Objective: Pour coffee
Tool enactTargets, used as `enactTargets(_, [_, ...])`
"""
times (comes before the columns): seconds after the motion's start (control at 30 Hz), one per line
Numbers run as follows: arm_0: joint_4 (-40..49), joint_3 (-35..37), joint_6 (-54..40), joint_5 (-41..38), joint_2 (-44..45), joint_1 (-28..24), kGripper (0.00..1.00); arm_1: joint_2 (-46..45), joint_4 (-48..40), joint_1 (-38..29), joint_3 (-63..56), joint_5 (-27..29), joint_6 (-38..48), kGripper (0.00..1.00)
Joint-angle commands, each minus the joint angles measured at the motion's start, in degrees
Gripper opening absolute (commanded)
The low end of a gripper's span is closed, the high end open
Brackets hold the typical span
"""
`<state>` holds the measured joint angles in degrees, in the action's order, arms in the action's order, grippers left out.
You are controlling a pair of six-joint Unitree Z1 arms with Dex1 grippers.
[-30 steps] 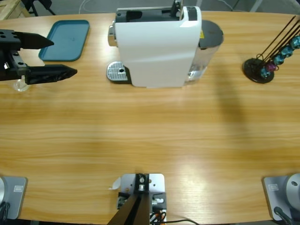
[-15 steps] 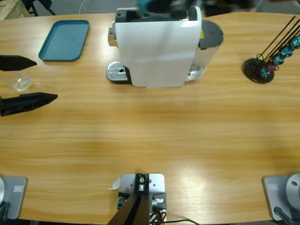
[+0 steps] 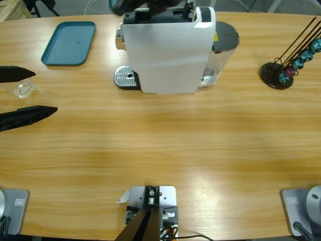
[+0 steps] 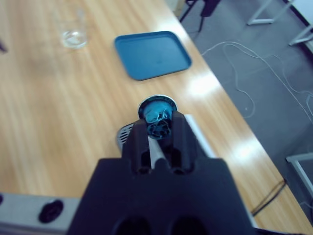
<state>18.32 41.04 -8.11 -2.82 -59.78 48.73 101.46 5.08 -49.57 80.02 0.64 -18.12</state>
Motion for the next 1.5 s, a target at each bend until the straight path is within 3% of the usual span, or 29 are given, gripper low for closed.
enactTargets(0.03, [-0.8,-1.6,0.73,0.68,-2.24,0.4,1.0,0.99,-1.21,4.83,0.04,-1.29,1.16,0.0])
enactTargets(0.53, [-1.1,-1.93,0.73,0.63,-2.62,0.4,1.0,-3.02,-3.6,4.48,-8.78,-7.48,3.29,0.0])
enactTargets(1.5, [-1.27,-2.37,0.9,0.71,-2.89,0.4,1.0,0.85,-6.46,4.57,-10.15,-7.09,5.55,0.0])
